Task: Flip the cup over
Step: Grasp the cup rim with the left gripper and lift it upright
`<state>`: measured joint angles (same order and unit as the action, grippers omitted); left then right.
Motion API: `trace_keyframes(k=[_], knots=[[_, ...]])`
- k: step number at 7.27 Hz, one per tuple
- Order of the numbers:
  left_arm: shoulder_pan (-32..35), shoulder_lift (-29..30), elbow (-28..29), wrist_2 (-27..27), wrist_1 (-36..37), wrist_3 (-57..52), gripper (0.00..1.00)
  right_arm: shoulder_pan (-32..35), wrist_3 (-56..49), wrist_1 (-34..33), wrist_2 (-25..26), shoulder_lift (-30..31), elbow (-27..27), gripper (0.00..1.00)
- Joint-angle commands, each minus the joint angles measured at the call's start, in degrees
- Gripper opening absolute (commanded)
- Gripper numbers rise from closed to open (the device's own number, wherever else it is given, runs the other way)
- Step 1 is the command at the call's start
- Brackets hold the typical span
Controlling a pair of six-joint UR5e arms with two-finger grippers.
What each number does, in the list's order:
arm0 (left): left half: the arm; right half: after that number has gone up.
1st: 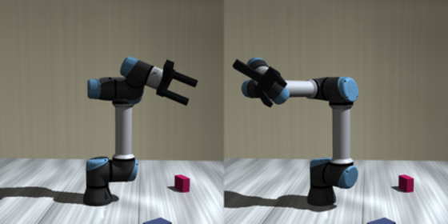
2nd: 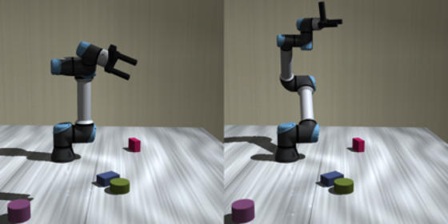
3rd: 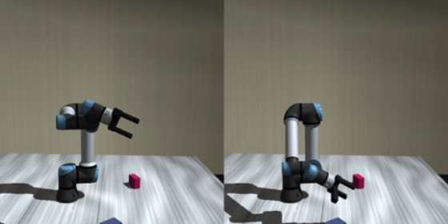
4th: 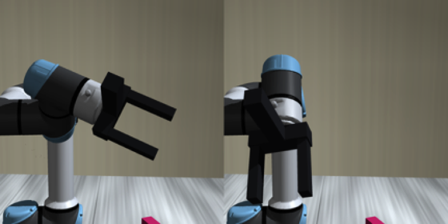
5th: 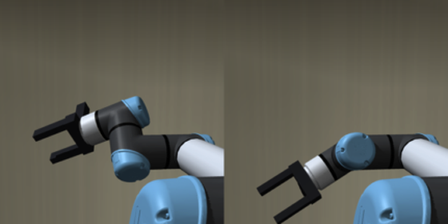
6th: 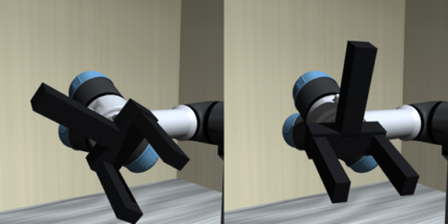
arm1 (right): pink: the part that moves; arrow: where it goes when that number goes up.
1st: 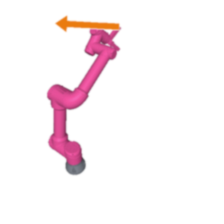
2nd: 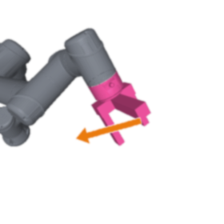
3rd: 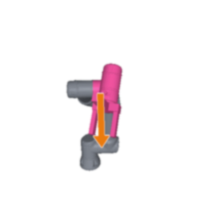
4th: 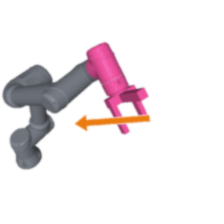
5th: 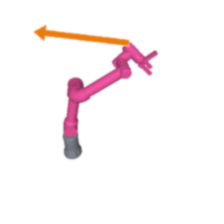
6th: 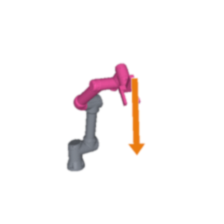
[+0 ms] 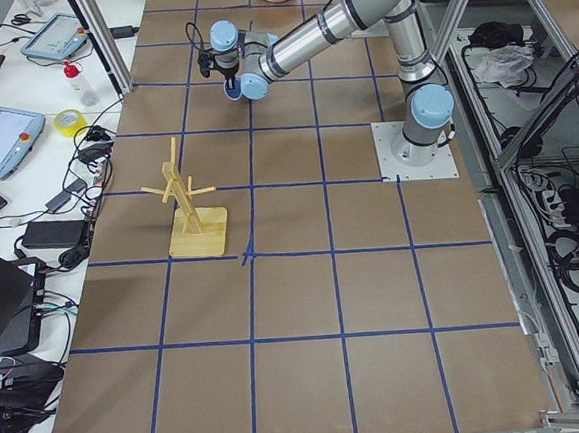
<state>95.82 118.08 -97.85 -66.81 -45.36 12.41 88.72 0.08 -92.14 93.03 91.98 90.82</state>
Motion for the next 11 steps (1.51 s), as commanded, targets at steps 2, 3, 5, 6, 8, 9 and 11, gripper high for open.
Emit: trace_keyframes(k=[2,3,5,6,8,9,11], knots=[[0.2,-1.8,9.1,-15.0,-9.7,-0.2,0.00,0.1,-0.1,-0.8,-0.1,0.0,0.1,1.00],[0.2,-2.5,9.7,-15.9,-9.7,-0.3,0.00,0.0,-0.1,-0.8,0.0,0.0,0.1,1.00],[-0.4,-3.7,11.8,-28.0,-9.0,-14.2,0.00,0.2,0.0,-0.8,0.0,0.0,0.1,1.00],[-1.6,-3.7,13.0,-29.1,-8.7,-19.1,0.00,0.2,0.0,-0.8,0.0,0.0,0.1,1.00],[-5.9,-1.8,11.5,-28.8,1.4,-28.9,0.00,0.1,0.0,-0.8,0.0,0.0,0.1,1.00],[-8.0,-1.8,9.6,-28.6,2.7,-29.8,0.00,0.2,0.0,-0.8,-0.1,0.0,0.1,1.00],[-10.0,-0.7,5.6,-25.2,7.2,-30.4,0.00,0.2,0.0,-0.8,0.0,0.0,0.1,1.00]])
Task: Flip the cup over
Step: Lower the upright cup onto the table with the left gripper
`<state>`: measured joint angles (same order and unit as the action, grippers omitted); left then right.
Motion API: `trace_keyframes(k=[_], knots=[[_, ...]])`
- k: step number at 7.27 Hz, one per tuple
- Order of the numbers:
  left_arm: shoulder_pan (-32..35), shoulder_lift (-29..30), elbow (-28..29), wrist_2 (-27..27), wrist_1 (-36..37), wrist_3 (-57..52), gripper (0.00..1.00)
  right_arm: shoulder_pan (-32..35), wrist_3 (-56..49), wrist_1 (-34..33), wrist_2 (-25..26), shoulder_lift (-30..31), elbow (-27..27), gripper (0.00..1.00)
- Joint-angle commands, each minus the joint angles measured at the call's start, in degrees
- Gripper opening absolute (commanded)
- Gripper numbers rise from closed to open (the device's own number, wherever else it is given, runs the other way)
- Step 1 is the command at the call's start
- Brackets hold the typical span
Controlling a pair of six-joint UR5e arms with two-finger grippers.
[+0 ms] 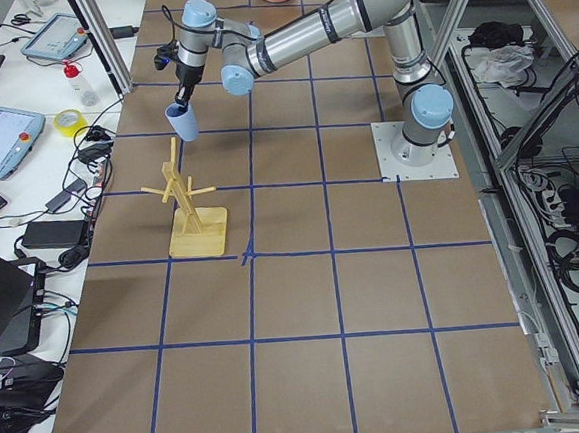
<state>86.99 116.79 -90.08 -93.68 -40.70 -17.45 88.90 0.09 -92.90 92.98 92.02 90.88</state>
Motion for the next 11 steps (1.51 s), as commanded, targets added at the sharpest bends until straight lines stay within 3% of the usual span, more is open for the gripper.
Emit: trace_keyframes(k=[1,6,7,8,11], knots=[[-1.6,1.5,-2.6,1.7,3.4,-0.6,0.00,0.0,0.0,0.0,0.0,0.0,0.0,1.00],[-2.4,3.9,-4.2,1.8,3.6,0.5,0.00,0.0,0.0,0.0,-0.3,-0.1,0.0,1.00],[-2.3,3.5,-4.2,1.7,3.3,0.6,0.44,0.0,0.1,-0.3,-0.3,-0.3,0.0,1.00],[-2.3,3.1,-4.2,1.5,3.1,0.6,0.99,0.0,0.2,-0.3,-0.3,-0.3,0.1,1.00],[-1.7,-4.4,-2.8,0.7,-10.2,0.7,1.00,0.0,0.1,-0.4,-0.5,-0.3,0.1,1.00]])
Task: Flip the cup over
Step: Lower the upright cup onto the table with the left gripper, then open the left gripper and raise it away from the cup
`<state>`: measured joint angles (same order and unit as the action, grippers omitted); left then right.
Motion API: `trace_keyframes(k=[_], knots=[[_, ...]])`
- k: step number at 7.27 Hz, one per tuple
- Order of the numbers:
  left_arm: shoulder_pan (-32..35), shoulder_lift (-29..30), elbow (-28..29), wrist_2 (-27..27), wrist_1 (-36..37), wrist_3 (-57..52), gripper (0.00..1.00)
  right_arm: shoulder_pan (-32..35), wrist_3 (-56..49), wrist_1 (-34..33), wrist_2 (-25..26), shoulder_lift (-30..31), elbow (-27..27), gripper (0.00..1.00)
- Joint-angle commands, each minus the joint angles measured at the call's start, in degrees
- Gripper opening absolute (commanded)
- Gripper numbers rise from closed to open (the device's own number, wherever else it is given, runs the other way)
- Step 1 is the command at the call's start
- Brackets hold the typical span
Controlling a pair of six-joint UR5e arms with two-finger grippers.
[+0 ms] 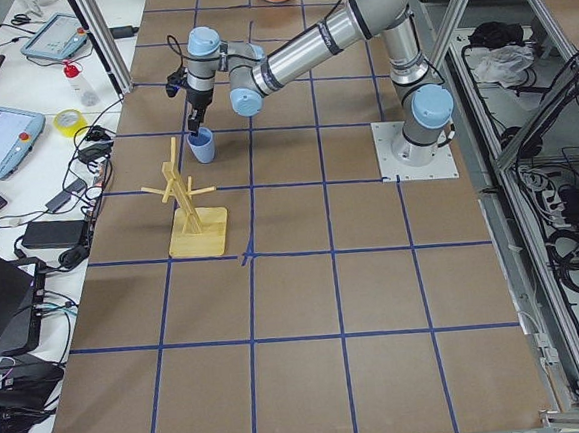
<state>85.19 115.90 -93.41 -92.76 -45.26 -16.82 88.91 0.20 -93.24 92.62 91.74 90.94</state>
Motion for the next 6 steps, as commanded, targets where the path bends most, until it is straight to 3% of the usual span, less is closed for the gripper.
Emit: trace_keyframes(k=[1,3,4,6], knots=[[0.0,-7.8,2.9,-0.1,-15.7,1.1,1.00,0.0,-0.1,0.1,-0.1,0.0,-0.1,1.00],[0.0,-15.9,9.4,-0.1,-35.8,11.0,1.00,0.0,0.0,0.0,0.0,-0.1,-0.1,1.00],[0.1,-20.3,9.0,-0.3,-42.0,11.1,1.00,0.0,-0.1,0.1,0.0,0.0,-0.1,1.00],[0.2,-25.5,6.5,0.6,-45.7,14.8,1.00,0.0,0.0,0.0,-0.1,-0.1,0.0,1.00]])
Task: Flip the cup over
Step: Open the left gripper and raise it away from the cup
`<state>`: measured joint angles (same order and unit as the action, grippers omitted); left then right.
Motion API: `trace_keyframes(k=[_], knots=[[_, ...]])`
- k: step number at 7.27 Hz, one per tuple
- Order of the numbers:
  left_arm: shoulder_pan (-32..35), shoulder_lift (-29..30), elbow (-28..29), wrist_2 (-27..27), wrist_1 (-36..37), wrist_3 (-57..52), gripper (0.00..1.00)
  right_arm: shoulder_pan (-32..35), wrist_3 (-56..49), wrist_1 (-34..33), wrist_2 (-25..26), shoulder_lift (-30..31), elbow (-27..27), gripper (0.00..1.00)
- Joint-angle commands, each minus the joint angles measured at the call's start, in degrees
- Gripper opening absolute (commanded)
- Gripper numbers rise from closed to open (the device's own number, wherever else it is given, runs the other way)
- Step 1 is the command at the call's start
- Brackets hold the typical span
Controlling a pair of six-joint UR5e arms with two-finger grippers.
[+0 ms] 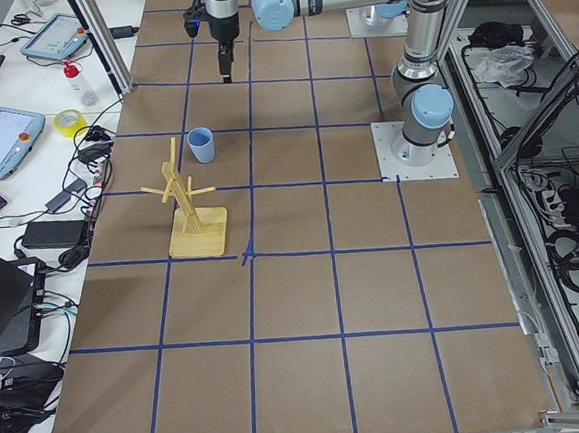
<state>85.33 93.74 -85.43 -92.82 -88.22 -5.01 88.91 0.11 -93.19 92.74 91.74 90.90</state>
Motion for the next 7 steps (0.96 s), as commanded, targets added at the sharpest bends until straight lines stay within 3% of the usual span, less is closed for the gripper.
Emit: trace_keyframes(k=[1,7], knots=[[0.1,-5.4,-3.7,0.4,-3.3,5.3,1.00,0.0,0.0,0.0,-0.2,-0.1,0.1,1.00],[4.0,-4.7,-5.3,2.6,-2.5,4.4,1.00,0.0,0.0,0.0,0.1,0.0,0.1,1.00]])
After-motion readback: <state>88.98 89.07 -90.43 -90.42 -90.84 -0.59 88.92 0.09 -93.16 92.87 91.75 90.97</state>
